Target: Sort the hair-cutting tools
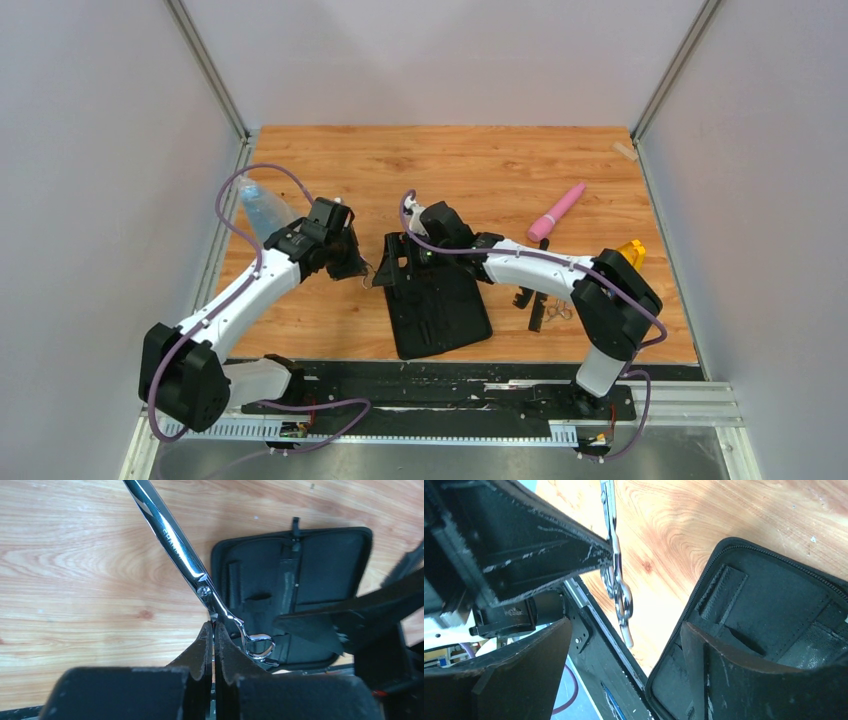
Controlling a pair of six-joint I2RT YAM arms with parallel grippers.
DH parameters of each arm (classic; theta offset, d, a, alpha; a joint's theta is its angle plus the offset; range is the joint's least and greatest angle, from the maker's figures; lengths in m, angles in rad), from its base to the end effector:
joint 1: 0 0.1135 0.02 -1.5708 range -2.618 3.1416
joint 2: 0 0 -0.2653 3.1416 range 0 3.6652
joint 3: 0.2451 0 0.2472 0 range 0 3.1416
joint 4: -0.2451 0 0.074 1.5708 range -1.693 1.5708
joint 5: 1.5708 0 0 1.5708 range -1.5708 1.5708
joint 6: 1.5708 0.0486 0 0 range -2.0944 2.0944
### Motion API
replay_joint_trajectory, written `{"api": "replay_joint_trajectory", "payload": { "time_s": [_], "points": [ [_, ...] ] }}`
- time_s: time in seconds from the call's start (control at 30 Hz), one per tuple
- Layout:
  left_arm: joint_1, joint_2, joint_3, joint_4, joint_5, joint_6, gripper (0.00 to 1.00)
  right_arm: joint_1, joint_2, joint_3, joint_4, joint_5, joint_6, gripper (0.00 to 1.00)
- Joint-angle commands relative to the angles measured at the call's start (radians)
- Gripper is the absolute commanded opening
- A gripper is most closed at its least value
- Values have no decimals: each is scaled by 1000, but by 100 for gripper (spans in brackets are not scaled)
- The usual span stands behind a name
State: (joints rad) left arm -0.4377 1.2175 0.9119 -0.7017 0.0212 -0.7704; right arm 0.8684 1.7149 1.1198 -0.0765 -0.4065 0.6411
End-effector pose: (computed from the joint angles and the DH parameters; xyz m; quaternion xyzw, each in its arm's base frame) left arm 0.2173 -0.1028 0.2438 -0.1561 0.9477 -0.1663 0.2230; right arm 0.2329 0.3049 0.2175 -0.1872 0.8664 0.4240 0.1855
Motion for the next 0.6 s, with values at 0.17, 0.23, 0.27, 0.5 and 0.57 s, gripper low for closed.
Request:
{"api": "replay_joint_trajectory", "payload": {
  "time_s": [0.17,0.23,0.27,0.5,0.57],
  "points": [
    [-33,-47,39,93,71,-63,0,5,62,71,110,-54,24,63],
    [-37,-48,40,102,72,-70,0,4,71,75,114,-63,25,55],
    [-39,-49,40,104,72,-72,0,5,74,75,117,-68,26,52],
    [-56,-67,21,156,71,-147,0,4,89,62,143,-97,31,41],
    [-58,-79,10,178,73,-178,0,4,90,54,147,-96,32,38]
  ]
}}
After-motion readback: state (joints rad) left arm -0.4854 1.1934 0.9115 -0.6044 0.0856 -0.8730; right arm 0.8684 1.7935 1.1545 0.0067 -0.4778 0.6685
